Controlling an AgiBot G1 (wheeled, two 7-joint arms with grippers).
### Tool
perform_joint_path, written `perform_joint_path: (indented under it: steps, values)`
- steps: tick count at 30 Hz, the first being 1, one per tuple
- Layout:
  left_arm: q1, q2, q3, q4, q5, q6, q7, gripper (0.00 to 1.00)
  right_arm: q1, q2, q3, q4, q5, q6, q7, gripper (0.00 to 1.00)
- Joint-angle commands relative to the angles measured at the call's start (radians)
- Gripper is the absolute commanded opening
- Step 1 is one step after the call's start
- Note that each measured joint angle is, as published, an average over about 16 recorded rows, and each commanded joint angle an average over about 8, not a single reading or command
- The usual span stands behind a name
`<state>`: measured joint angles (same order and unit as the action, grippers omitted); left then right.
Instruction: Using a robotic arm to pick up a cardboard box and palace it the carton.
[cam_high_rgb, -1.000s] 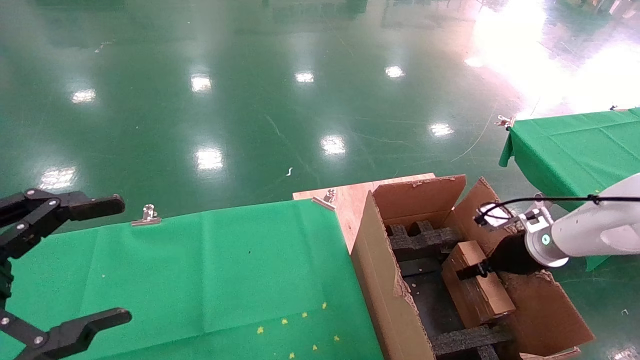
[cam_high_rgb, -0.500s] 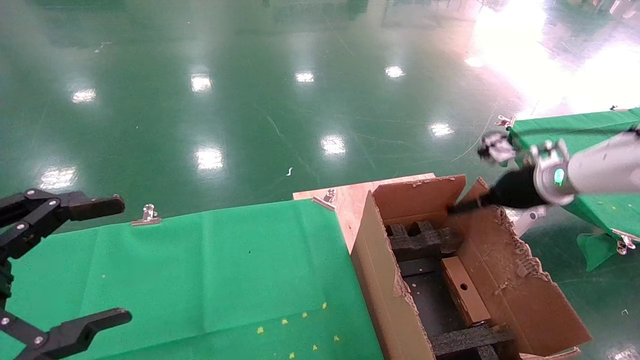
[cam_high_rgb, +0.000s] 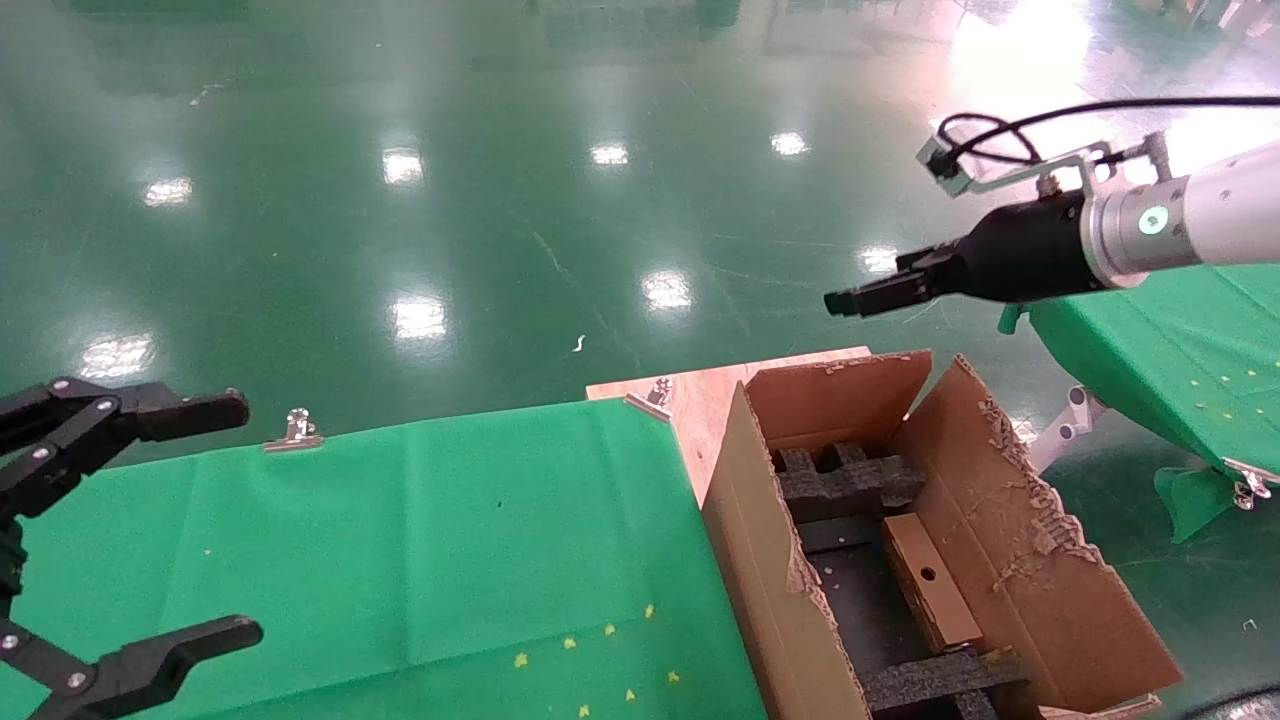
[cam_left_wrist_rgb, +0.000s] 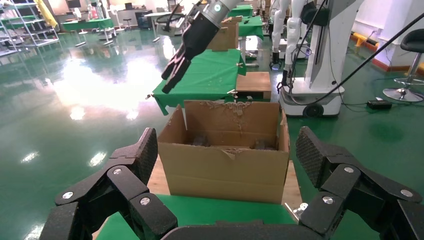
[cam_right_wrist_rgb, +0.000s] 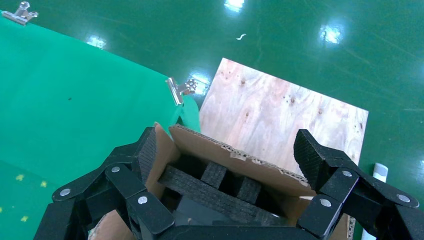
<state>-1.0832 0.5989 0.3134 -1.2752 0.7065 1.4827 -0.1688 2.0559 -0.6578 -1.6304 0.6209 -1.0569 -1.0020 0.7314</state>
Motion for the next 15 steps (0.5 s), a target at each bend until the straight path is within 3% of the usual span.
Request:
perform_joint_path:
  steps: [1,8,15]
  values:
    - [0.0,0.0,0.0,0.0,0.0,0.0,0.0,1.0,0.013,0.009,0.004,0.021,0.003,-0.004,0.0,1.0]
    - [0.0,0.0,0.0,0.0,0.0,0.0,0.0,1.0,-0.018,0.0,0.021,0.008,0.005,-0.008,-0.008,1.0]
    - [0.0,0.0,0.0,0.0,0.0,0.0,0.0,1.0,-0.11,0.005,0.15,0.073,0.037,-0.055,-0.06,1.0]
